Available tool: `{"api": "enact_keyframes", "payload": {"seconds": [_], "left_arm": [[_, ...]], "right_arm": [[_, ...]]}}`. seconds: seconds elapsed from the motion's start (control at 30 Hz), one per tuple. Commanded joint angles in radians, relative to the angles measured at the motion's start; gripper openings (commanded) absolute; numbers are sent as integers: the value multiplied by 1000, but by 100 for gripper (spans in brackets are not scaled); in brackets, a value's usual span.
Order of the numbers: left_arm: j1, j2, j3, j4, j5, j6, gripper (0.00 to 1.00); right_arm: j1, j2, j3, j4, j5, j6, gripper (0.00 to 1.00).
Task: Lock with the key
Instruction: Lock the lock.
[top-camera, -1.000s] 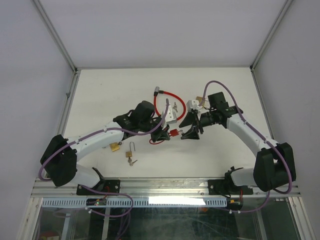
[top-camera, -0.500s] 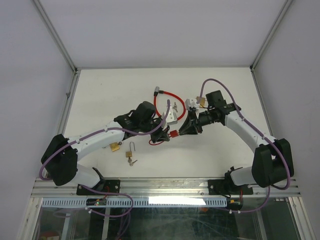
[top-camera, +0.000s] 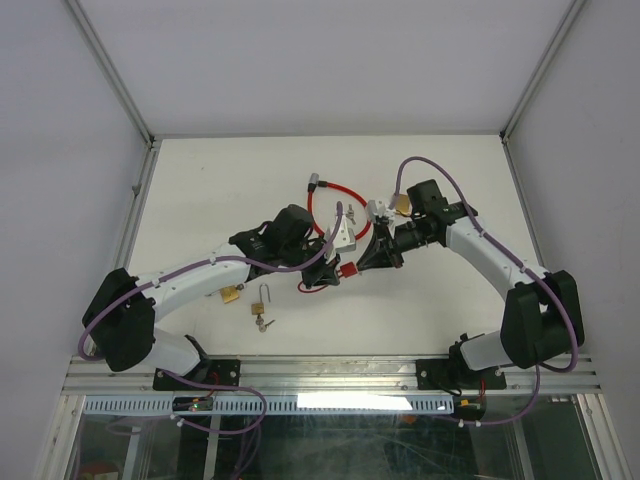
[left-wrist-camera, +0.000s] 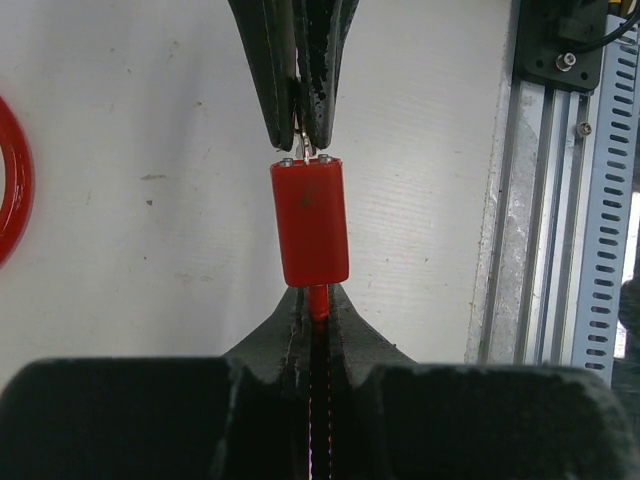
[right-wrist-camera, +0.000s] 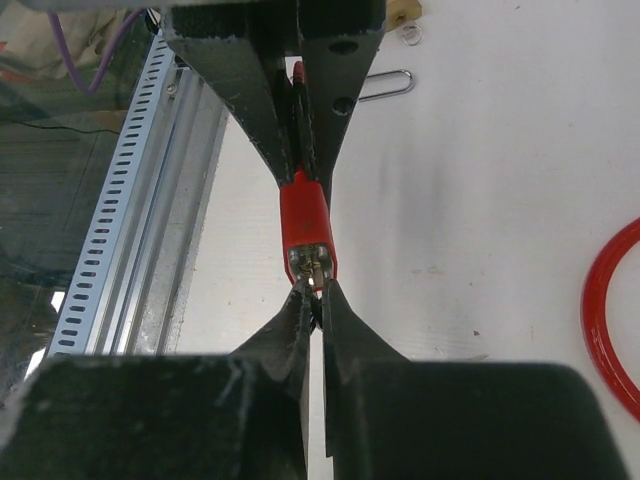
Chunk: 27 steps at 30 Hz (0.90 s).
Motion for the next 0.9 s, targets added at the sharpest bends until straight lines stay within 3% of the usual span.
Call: {"api": "enact_keyframes", "payload": {"seconds": [0.0,0.13,0.27,0.37,0.43,0.57,0.67,0.77,0.87], "left_arm": [[8,-38,32,23,-30,31,0],[52,-76,-6,45,-11,-16,0],[99,-74,-22,92,102,-60,0],[101,-52,-5,69,72,-44,0],[73,-67,-19,66,-33,-4,0],[-67,-116,-99,112,-404,168,0],[-83,-116,-113,125,-510,205,0],[-84,-130,-112,129,-470,203,0],[-50,-164,-126,143,-254,165,0]], "right_arm": [[-8,-53,20,12,26,-12,0],[-33,-96,-38,58,116,-33,0],[-35,-98,-50,24,85,-54,0],[-59,-78,-26,8,72,-39,0],[-86,-70,-17,2,54,-34,0],[-102,-71,-30,0,52,-42,0],[-101,-64,-31,-3,47,-40,0],[-101,-52,-33,-9,40,-43,0],[-99,-38,-31,-48,31,-88,0]]}}
